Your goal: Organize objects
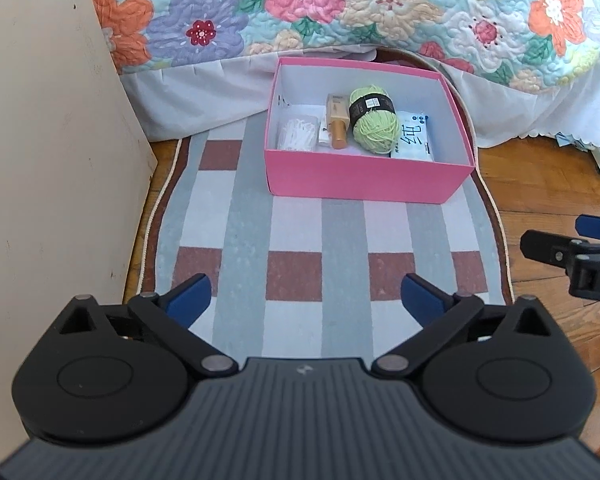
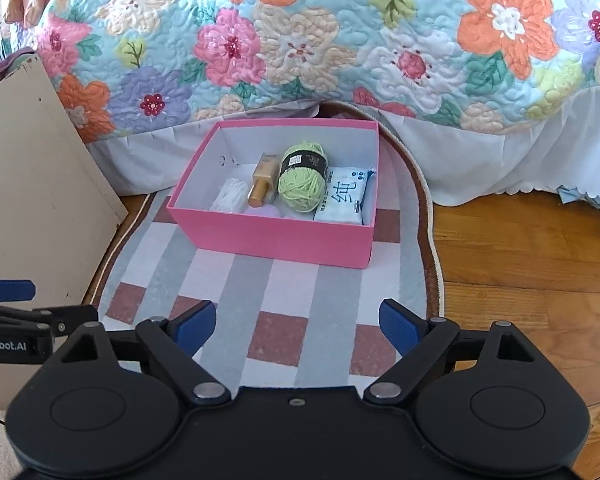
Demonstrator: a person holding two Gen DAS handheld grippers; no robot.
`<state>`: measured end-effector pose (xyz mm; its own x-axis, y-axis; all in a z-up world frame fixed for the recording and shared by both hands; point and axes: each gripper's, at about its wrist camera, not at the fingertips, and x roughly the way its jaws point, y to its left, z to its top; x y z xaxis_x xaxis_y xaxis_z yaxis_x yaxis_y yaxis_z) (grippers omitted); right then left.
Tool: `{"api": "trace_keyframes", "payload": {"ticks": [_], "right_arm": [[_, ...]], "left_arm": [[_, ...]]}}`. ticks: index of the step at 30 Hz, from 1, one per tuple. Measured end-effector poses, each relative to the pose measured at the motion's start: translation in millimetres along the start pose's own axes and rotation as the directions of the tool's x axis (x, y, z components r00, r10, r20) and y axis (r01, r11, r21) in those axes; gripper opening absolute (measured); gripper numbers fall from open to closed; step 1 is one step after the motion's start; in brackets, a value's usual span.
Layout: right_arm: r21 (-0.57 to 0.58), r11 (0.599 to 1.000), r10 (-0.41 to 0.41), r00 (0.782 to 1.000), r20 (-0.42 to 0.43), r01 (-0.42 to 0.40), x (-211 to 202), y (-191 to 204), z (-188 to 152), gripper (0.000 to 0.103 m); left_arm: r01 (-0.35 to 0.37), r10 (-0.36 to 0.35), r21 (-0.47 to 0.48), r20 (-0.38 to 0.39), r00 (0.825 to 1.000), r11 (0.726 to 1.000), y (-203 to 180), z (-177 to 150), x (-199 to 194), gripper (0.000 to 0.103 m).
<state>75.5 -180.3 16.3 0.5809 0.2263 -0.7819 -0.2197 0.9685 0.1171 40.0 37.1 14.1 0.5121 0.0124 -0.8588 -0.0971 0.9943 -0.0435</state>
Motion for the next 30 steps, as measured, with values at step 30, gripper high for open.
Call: {"api": "trace_keyframes", "payload": {"ticks": [30], "right_arm": [[-0.008, 0.998, -0.07, 0.995, -0.064, 0.069, -3.2, -5.9, -6.5, 0.091]], "left_arm": [[-0.044, 0.041, -0.057, -0.049, 0.998, 0.997, -5.3, -16.3, -4.8, 0.103]]}}
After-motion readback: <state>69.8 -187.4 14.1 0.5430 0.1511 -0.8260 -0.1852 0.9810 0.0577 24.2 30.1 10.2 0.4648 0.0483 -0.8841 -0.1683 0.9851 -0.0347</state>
